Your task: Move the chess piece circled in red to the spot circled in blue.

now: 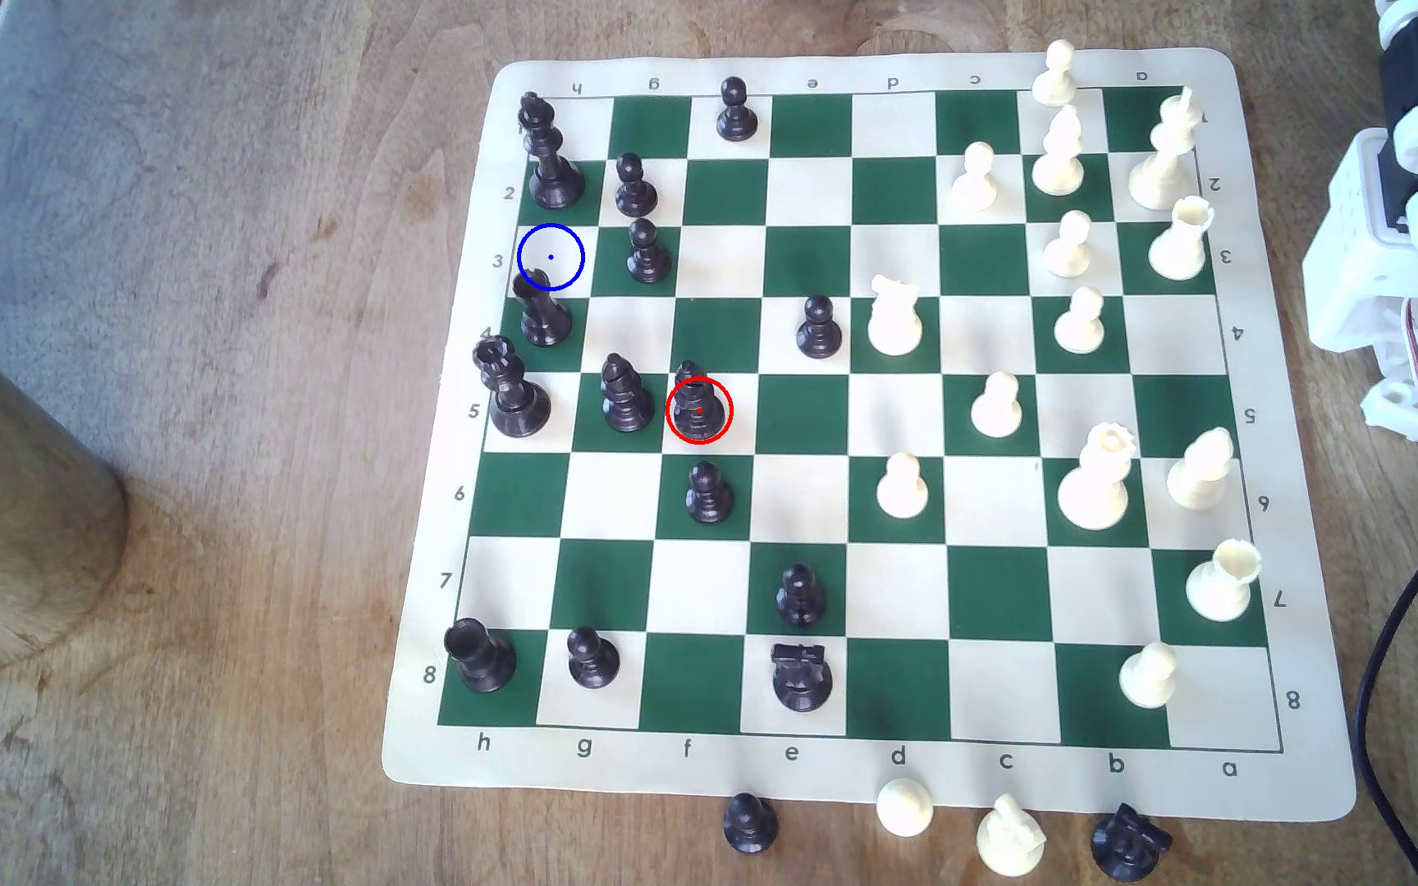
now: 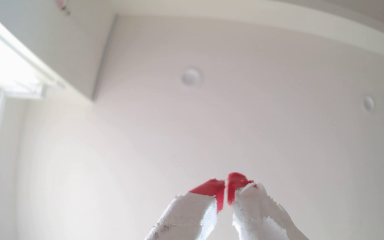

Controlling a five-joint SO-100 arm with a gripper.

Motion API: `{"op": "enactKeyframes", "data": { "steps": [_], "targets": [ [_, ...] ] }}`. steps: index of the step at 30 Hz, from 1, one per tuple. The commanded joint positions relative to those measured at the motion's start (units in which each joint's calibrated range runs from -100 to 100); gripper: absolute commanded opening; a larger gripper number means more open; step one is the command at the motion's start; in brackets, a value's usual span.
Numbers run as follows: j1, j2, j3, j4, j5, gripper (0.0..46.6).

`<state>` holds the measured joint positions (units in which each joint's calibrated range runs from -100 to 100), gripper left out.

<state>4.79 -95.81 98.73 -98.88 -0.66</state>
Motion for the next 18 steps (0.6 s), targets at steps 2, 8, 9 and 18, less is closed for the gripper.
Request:
{"op": "enactKeyframes", "data": {
  "steps": [2,8,9,18],
  "targets": [
    [-3.19,-0.03,1.17,-0.3,0.39,0.2],
    [-8.27,0.06,-3.09,15.76,0.39,0.2],
    [-8.35,0.06,-4.36,20.59,0.39,0.2],
    [-11.17,0.06,-20.58,77.02,0.0,0.2]
  ]
}}
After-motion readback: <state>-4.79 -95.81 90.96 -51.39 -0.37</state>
